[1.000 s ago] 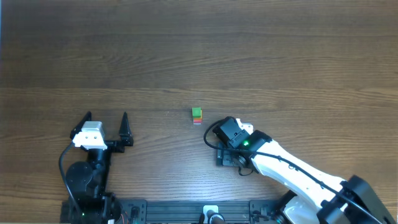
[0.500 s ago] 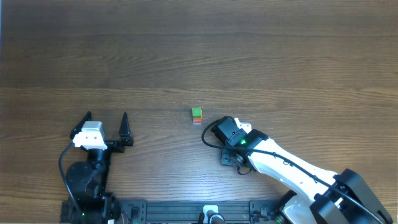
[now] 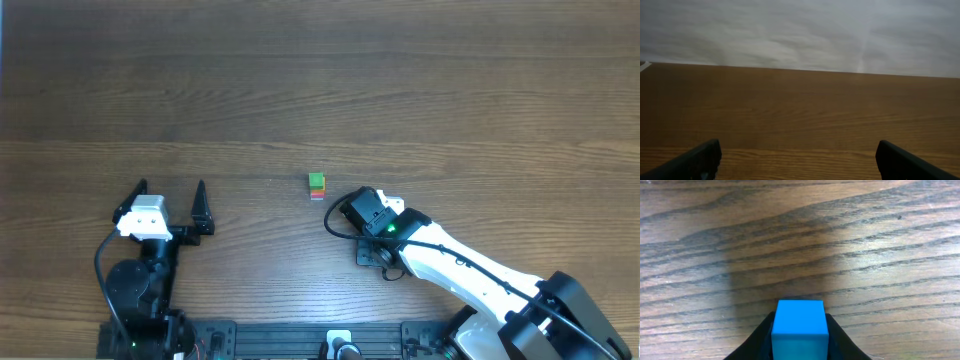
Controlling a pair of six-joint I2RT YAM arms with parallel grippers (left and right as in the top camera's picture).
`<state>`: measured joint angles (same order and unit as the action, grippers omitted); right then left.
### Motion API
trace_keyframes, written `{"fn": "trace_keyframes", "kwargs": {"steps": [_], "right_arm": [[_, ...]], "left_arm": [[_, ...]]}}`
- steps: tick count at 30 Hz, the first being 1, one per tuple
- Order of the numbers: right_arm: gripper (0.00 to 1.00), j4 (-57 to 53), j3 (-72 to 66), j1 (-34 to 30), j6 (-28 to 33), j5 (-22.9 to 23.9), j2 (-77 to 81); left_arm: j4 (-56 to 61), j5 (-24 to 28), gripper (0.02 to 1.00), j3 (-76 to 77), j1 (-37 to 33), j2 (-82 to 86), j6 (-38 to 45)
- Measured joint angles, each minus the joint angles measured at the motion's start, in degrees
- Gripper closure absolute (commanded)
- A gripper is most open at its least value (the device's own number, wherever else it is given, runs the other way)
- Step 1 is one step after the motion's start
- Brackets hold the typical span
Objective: Stack Cubes
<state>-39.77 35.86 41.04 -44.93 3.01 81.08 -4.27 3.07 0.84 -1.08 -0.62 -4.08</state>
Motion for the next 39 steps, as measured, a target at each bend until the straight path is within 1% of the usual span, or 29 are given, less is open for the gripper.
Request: {"fn": "trace_keyframes", "kwargs": {"steps": [6,9,11,16,20,23,26,31,39], "right_arm": [[0.818,-0.3,0.1,0.0,-0.1,0.1,0.0],[0.833,-4.5,1.6,0.0,0.1,0.1,0.0],[0.842,-9.3,4.7,0.0,0.5,0.2,0.0],[0.855,-20.0,18.6,0.0,2.1,1.7,0.1],[0.869,-26.0,31.6,-0.1,4.1,2.6,1.1],[0.873,-31.6,42.6,-0.4,5.4,3.2,5.2],[0.875,-35.4,50.2,-1.0,6.1,3.4,10.5],[0.877,-35.9,59.2,-1.1,7.0,3.1,20.0],[0.877,-33.2,60.4,-0.6,7.6,1.6,25.3]], "left_arm": [[0.0,0.0,0.020,0.0,0.0,0.0,0.0],[0.0,0.0,0.020,0.0,0.0,0.0,0.0],[0.0,0.0,0.020,0.0,0.0,0.0,0.0],[0.0,0.0,0.020,0.0,0.0,0.0,0.0],[0.0,0.0,0.020,0.0,0.0,0.0,0.0],[0.0,0.0,0.020,0.0,0.0,0.0,0.0],[0.0,0.0,0.020,0.0,0.0,0.0,0.0],[0.0,0.0,0.020,0.0,0.0,0.0,0.0],[0.0,0.0,0.020,0.0,0.0,0.0,0.0]]}}
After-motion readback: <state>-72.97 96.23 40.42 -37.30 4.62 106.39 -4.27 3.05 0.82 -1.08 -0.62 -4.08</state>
